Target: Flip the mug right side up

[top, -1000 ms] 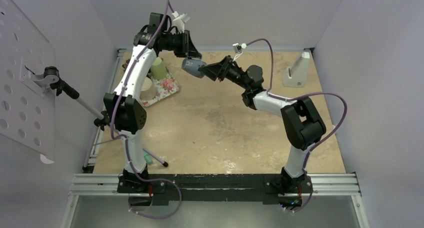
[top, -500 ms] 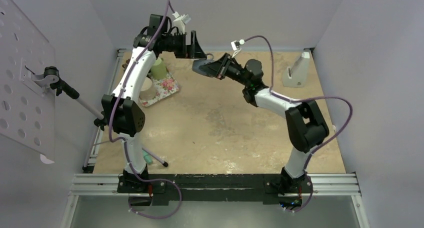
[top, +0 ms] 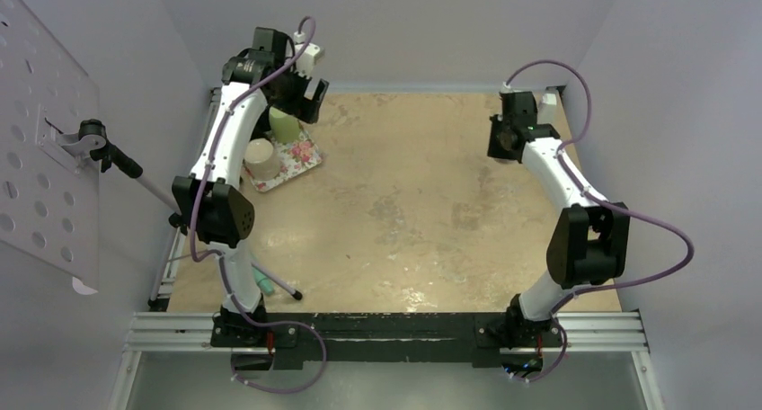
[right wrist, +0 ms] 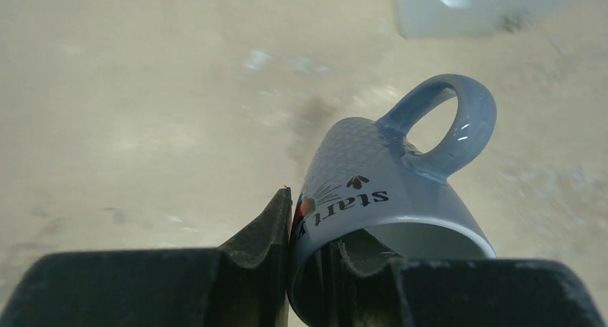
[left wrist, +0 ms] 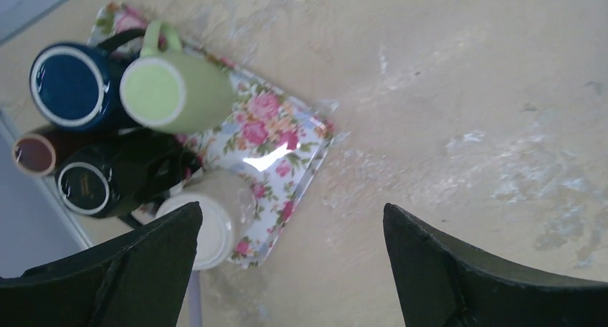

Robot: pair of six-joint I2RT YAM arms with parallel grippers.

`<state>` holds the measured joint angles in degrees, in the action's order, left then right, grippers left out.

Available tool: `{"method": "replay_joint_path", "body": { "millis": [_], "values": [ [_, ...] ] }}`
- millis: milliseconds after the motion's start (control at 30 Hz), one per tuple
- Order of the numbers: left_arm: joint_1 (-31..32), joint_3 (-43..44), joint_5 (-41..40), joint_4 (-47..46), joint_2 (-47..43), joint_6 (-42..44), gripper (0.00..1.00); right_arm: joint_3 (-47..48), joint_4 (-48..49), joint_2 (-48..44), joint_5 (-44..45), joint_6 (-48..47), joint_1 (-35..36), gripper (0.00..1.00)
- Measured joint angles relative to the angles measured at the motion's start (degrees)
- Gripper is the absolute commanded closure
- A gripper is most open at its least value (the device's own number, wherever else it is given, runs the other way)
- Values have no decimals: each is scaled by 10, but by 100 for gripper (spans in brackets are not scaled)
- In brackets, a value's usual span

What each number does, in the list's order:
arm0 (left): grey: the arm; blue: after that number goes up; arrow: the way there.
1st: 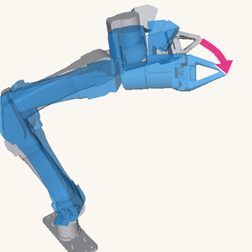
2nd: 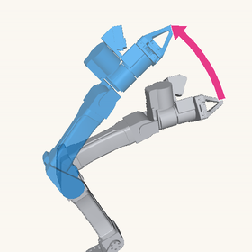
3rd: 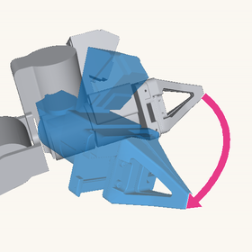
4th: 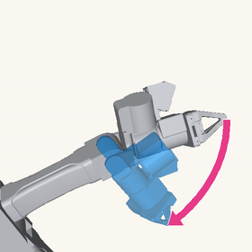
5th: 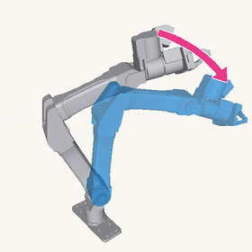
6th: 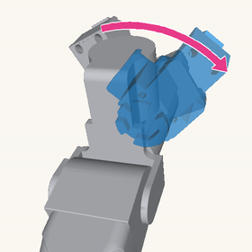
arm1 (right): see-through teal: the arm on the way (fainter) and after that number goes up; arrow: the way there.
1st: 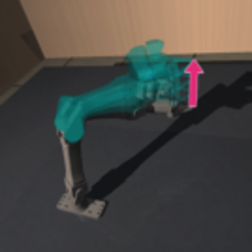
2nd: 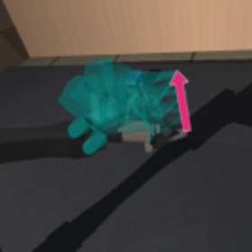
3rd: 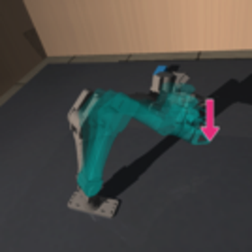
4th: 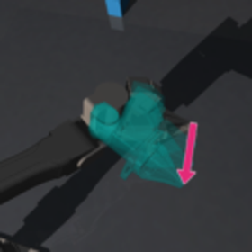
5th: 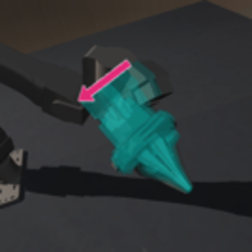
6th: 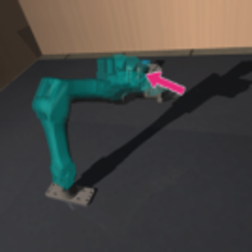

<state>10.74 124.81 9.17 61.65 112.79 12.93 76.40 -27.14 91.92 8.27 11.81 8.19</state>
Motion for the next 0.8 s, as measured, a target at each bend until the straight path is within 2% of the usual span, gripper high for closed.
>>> {"method": "replay_joint_path", "body": {
  "millis": [200, 533, 567, 700, 800],
  "values": [
    [-57, -47, -51, 19, 0, 1, 0, -2, -99, 56, 12, -46, -103, 100],
    [-107, -103, -93, 21, 10, 0, 0, -20, -92, 127, -28, -64, -157, 100],
    [-109, -106, -96, 22, 14, 0, 0, -20, -91, 127, -32, -65, -159, 96],
    [-120, -112, -100, 21, 24, -1, 0, -20, -91, 127, -40, -66, -163, 60],
    [-131, -113, -101, 21, 31, -2, 0, -19, -89, 127, -46, -69, -164, 44]
  ]
}}
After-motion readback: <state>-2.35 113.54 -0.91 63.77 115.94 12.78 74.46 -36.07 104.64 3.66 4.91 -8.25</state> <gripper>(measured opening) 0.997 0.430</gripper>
